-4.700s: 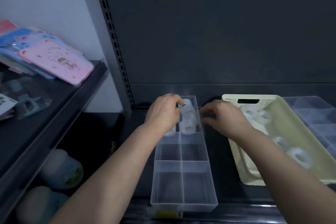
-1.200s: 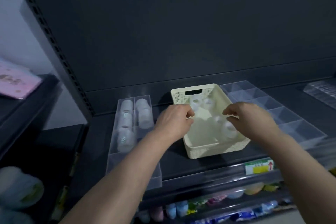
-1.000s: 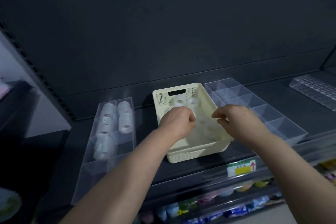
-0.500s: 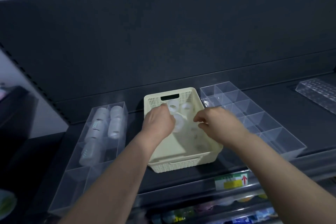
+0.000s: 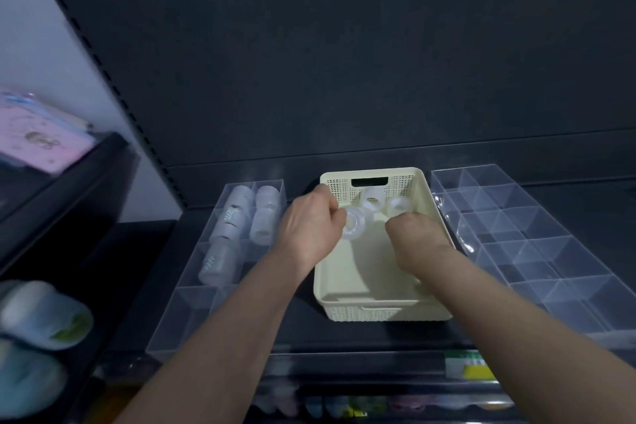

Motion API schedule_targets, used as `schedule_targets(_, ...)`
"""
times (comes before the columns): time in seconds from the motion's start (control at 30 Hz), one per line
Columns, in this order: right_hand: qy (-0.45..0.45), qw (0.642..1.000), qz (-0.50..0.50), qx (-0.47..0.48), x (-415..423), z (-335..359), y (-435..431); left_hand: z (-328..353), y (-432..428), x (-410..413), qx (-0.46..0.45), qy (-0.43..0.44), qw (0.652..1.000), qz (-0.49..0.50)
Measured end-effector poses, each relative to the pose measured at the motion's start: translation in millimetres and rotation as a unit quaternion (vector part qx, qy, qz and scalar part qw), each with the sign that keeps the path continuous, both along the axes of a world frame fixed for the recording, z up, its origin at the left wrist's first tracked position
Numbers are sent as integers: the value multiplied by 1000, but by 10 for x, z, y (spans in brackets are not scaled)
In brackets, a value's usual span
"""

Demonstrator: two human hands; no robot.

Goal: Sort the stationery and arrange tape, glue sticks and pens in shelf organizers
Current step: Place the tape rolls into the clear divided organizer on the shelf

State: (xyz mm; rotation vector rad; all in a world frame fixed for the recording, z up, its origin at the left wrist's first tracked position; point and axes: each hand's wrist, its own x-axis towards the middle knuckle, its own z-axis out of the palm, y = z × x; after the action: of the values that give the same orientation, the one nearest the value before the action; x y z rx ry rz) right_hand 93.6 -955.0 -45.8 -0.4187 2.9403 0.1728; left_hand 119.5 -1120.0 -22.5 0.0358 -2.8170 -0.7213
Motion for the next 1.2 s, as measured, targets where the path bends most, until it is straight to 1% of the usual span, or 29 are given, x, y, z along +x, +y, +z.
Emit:
schedule_targets(0.13, 37, 997, -11, -69, 69, 88, -96, 103, -189, 49, 67, 15, 998, 16)
schedule_targets(0.2, 56, 990, -7, -127, 113, 157, -224, 144, -373, 87, 57, 18, 998, 33)
schedule_targets(0.3, 110, 968, 12, -225, 221, 268, -482, 182, -728, 155, -2, 30, 997, 67)
schedule_targets(0.33, 128, 959, 18, -252, 269, 298, -567, 185, -848, 176, -20, 20, 997, 74)
schedule_targets(0.4, 148, 943, 37, -297, 370, 341, -722, 169, -1058, 225, -47, -42, 996, 71)
schedule_targets(0.47, 151, 927, 58, -339, 462, 363, -852, 111, -1209, 276, -51, -107, 992, 47)
schedule_targets(0.5, 154, 923, 68, -347, 497, 364, -910, 69, -1264, 293, -60, -125, 990, 31)
schedule_targets(0.57, 162, 924, 85, -335, 546, 340, -1010, -44, -1328, 311, -101, -131, 986, -6)
schedule_targets(0.63, 154, 929, 92, -323, 582, 295, -1101, -160, -1362, 308, -147, -110, 982, -43)
schedule_targets(0.67, 147, 931, 92, -322, 599, 274, -1136, -211, -1380, 302, -156, -95, 982, -58)
schedule_targets(0.73, 141, 927, 91, -335, 629, 240, -1197, -276, -1427, 287, -140, -70, 985, -78)
schedule_targets(0.8, 141, 924, 96, -342, 644, 221, -1271, -275, -1499, 282, -84, -53, 992, -80)
schedule_targets(0.87, 141, 928, 108, -328, 639, 211, -1376, -218, -1611, 288, -37, -21, 997, -62)
schedule_targets(0.97, 120, 933, 122, -318, 630, 185, -1587, -125, -1835, 306, -22, 33, 999, -24)
schedule_targets(1.03, 87, 946, 124, -288, 608, 118, -1730, -90, -1959, 331, -16, 40, 999, -18)
schedule_targets(1.1, 58, 965, 112, -231, 576, 44, -1836, -80, -2032, 365, -9, 37, 999, -20)
schedule_targets(1.17, 45, 977, 106, -178, 553, -7, -1899, -86, -2059, 391, -6, 33, 999, -27)
schedule_targets(1.2, 46, 979, 105, -166, 546, -23, -1916, -88, -2061, 400, -3, 30, 999, -30)
